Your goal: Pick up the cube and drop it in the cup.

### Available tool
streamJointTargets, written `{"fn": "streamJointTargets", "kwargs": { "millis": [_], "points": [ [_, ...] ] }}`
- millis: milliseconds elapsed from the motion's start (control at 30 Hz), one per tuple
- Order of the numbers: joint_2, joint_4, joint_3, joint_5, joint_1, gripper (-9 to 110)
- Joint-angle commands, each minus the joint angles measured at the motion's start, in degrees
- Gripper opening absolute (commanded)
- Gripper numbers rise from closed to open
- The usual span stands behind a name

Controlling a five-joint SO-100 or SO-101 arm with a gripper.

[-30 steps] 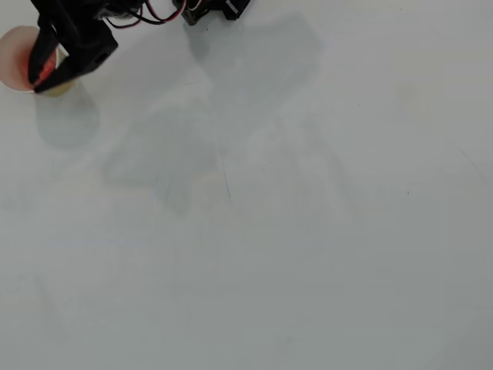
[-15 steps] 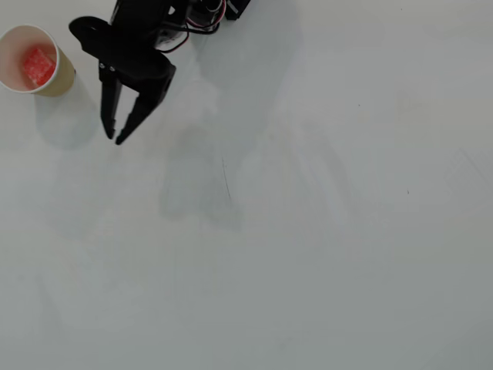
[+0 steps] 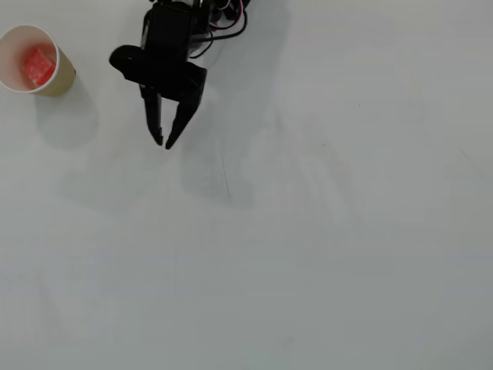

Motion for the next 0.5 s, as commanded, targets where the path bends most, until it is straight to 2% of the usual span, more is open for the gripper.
{"fn": "streamJointTargets", "kwargs": {
  "millis": [0, 233, 467],
  "points": [
    [4.1, 0.9, 0.5, -0.5, -0.6, 0],
    [7.1, 2.4, 4.4, -0.5, -1.1, 0],
    [8.3, 13.1, 4.6, -0.2, -3.1, 0]
  ]
}}
